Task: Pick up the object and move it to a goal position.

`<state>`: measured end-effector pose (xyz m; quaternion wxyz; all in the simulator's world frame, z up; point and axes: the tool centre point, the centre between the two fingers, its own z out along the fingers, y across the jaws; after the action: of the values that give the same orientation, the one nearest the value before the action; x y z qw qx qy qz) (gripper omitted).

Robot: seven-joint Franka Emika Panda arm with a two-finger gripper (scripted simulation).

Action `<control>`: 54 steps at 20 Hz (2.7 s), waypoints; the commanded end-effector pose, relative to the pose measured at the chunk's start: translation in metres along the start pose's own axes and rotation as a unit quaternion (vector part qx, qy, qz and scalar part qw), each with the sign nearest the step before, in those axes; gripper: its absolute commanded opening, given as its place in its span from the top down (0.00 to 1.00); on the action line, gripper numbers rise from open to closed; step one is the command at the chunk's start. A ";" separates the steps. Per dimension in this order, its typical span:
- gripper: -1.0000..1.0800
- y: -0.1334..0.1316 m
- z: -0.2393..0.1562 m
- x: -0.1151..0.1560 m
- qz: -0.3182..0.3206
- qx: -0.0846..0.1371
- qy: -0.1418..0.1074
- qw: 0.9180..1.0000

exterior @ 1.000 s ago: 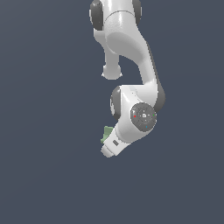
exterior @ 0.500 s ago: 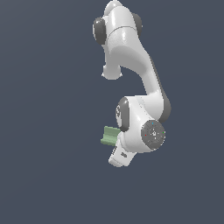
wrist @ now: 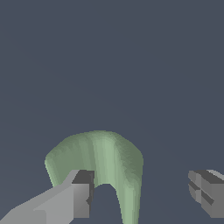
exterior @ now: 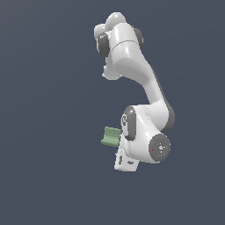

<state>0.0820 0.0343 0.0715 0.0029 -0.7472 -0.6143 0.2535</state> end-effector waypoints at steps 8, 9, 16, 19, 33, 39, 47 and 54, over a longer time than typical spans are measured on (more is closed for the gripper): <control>0.19 0.000 0.012 0.002 -0.076 0.023 -0.024 0.997; 0.19 0.000 0.012 0.002 -0.080 0.024 -0.025 0.996; 0.19 -0.001 0.015 0.002 -0.095 0.029 -0.029 0.995; 0.19 -0.001 0.015 0.002 -0.093 0.029 -0.028 0.995; 0.19 -0.003 0.033 0.001 -0.094 0.029 -0.028 0.995; 0.19 -0.003 0.043 0.000 -0.095 0.029 -0.029 0.995; 1.00 -0.003 0.045 0.000 -0.095 0.029 -0.029 0.995; 1.00 -0.003 0.045 0.000 -0.095 0.029 -0.029 0.995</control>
<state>0.0626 0.0211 0.0336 0.0312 -0.6777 -0.6745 0.2912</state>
